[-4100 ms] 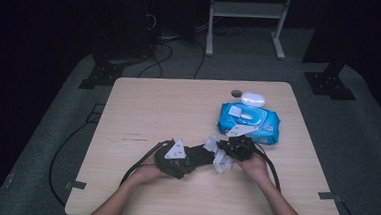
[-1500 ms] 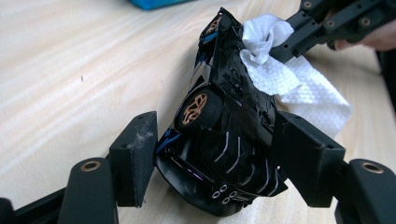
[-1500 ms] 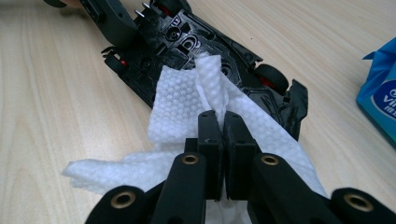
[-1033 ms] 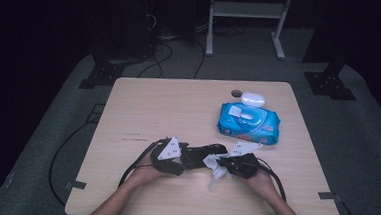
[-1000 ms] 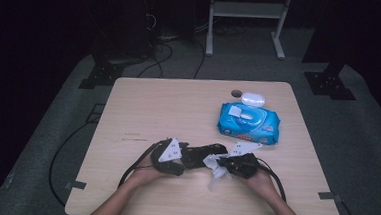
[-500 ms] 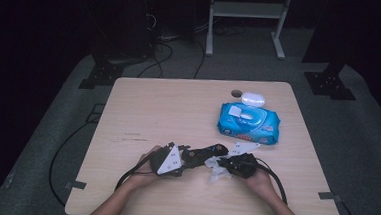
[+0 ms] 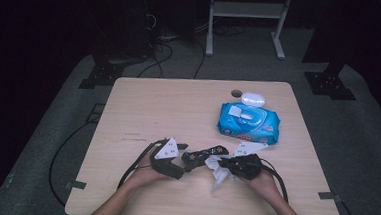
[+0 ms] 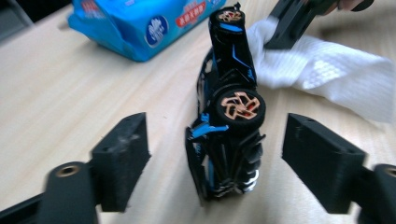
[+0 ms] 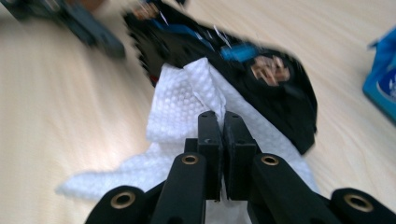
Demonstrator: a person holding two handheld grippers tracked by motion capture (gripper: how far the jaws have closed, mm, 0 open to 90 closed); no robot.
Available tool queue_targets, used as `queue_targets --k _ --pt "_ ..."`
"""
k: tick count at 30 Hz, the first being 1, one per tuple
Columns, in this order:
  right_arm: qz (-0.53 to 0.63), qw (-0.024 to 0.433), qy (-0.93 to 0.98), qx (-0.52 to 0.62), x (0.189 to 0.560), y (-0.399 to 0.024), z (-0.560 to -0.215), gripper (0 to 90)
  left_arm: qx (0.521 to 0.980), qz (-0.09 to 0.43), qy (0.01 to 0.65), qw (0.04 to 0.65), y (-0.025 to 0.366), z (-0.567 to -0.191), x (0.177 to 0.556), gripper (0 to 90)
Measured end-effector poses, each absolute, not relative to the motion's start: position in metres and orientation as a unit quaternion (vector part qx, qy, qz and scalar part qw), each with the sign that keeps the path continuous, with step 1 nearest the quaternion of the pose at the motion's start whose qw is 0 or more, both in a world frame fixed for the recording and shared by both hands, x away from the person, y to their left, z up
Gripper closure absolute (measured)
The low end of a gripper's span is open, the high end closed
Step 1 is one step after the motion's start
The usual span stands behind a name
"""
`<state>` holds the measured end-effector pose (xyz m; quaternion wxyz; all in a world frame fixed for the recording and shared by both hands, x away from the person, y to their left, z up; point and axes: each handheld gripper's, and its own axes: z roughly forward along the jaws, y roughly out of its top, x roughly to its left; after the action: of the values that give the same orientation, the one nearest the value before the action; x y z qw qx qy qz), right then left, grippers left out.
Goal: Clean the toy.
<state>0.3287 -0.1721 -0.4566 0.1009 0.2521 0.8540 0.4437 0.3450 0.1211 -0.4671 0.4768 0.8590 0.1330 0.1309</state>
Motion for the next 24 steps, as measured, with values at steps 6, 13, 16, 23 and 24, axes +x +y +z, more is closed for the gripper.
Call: queue_targets --k 6,13,16,23,24 --pt "0.468 0.105 0.844 0.239 0.323 -0.163 -0.431 86.2 0.866 0.109 0.136 0.468 0.116 -0.472 0.346 12.4" --pt "0.482 0.107 0.841 0.222 0.333 -0.133 -0.411 86.2 0.874 0.120 0.115 0.457 0.114 -0.475 0.344 34.0" --pt "0.476 0.104 0.846 0.217 0.341 -0.114 -0.412 86.2 0.874 0.126 0.110 0.456 0.115 -0.476 0.345 44.9" --pt "0.457 0.098 0.859 0.210 0.351 -0.090 -0.427 85.0 0.868 0.132 0.113 0.466 0.120 -0.476 0.345 56.9" --pt "0.458 0.096 0.858 0.213 0.351 -0.091 -0.427 82.3 0.868 0.131 0.114 0.466 0.120 -0.476 0.345 56.9"
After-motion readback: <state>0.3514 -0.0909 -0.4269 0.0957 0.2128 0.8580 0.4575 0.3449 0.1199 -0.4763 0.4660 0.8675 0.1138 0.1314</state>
